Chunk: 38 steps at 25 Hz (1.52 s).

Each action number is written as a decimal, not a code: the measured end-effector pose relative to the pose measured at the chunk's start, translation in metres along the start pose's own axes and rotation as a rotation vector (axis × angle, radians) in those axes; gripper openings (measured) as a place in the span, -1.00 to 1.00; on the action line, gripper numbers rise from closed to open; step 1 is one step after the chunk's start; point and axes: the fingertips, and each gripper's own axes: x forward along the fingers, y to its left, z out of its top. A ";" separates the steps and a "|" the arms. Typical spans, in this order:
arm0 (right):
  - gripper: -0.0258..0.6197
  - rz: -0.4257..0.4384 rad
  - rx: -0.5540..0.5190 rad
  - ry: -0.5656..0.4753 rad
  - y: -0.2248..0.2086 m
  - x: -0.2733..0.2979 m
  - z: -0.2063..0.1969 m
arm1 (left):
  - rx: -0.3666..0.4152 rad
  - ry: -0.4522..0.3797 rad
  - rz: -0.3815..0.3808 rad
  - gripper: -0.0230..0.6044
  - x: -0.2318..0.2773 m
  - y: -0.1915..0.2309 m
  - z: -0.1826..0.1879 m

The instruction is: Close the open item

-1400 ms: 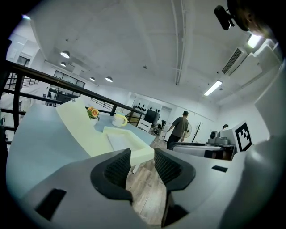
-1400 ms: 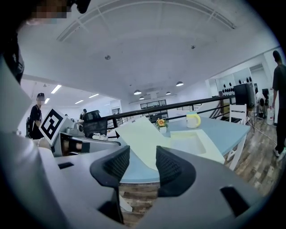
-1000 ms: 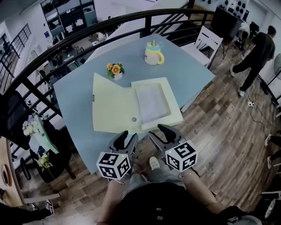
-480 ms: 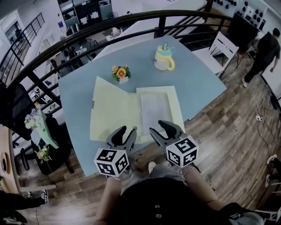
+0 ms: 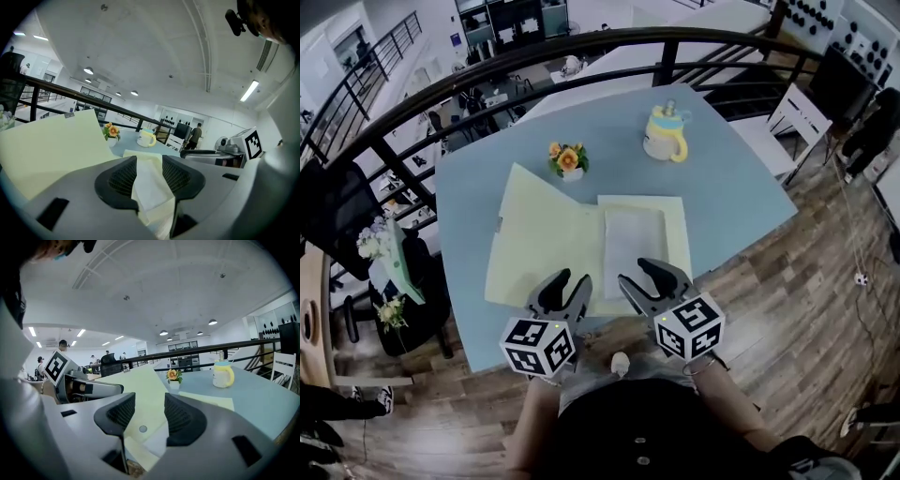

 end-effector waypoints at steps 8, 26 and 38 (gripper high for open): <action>-0.34 0.029 -0.002 0.013 -0.004 -0.002 -0.008 | -0.015 0.006 0.049 -0.39 -0.003 0.000 -0.011; -0.33 -0.028 0.014 0.101 -0.001 -0.004 -0.037 | -0.044 0.074 -0.008 -0.39 -0.016 0.004 -0.039; -0.32 -0.076 0.013 0.164 0.006 -0.013 -0.052 | -0.088 0.107 -0.006 -0.39 -0.041 0.017 -0.060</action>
